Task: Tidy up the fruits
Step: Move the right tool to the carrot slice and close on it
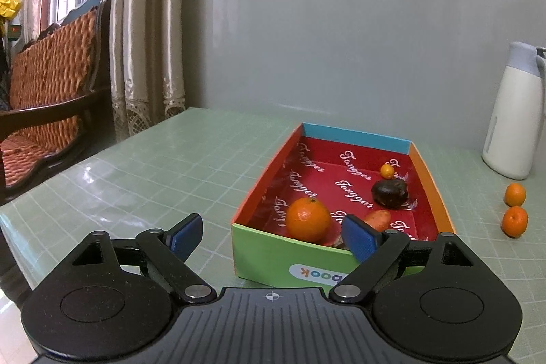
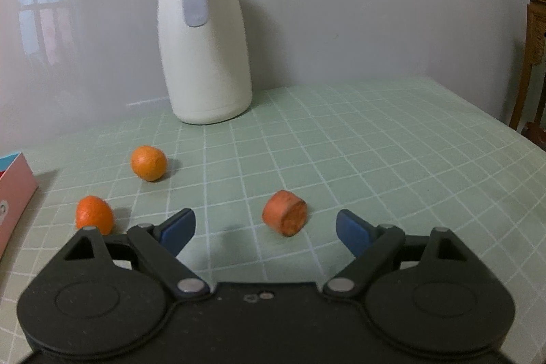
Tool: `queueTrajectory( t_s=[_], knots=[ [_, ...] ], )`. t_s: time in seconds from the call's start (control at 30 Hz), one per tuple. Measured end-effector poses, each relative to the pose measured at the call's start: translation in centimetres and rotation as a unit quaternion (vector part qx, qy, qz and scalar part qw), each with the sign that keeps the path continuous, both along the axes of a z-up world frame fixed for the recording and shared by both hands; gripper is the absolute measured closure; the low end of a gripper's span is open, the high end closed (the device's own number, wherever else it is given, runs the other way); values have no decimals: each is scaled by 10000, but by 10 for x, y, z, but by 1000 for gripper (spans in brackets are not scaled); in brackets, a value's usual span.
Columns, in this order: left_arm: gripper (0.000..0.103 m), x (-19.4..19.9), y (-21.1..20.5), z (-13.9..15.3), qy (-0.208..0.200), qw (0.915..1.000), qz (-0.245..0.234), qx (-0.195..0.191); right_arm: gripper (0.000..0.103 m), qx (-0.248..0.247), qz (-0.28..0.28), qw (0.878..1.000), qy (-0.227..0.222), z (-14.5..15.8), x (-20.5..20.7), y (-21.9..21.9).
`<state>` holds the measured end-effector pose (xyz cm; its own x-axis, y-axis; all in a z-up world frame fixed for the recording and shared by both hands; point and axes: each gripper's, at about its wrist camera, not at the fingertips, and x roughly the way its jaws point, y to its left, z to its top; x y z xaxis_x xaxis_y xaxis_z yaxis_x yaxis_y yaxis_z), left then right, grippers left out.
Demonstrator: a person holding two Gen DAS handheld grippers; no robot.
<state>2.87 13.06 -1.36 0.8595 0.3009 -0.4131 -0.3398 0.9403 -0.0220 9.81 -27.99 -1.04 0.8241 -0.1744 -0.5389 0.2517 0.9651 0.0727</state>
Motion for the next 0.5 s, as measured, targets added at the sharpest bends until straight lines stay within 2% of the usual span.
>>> queueTrajectory(
  t_s=[0.2,0.5],
  knots=[
    [15,-2,0,-1,-10,10000,12,83,26,90,-86,9999,34,1,5,-9],
    [15,-3,1,-1,-42,9999,4,149,31,71,-219,9993,303,-5,19,-17]
  ],
)
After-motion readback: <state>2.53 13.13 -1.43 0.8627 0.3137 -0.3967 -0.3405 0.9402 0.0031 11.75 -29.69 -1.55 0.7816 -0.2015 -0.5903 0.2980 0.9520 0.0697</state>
